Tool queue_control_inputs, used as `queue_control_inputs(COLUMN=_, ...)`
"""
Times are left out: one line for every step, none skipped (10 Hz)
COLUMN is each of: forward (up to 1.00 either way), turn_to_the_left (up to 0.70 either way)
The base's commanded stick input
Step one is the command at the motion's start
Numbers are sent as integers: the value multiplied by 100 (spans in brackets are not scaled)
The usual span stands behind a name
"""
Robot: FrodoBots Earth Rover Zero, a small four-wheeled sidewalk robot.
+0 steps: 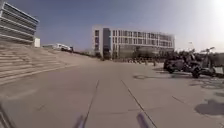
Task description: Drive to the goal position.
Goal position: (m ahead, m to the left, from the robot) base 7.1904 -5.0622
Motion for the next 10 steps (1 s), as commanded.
queue_control_inputs(forward=100, turn_to_the_left=0)
queue_control_inputs(forward=100, turn_to_the_left=0)
queue_control_inputs(forward=100, turn_to_the_left=0)
queue_control_inputs(forward=100, turn_to_the_left=0)
queue_control_inputs(forward=100, turn_to_the_left=0)
queue_control_inputs(forward=100, turn_to_the_left=0)
queue_control_inputs(forward=100, turn_to_the_left=0)
queue_control_inputs(forward=100, turn_to_the_left=0)
queue_control_inputs(forward=100, turn_to_the_left=0)
queue_control_inputs(forward=100, turn_to_the_left=0)
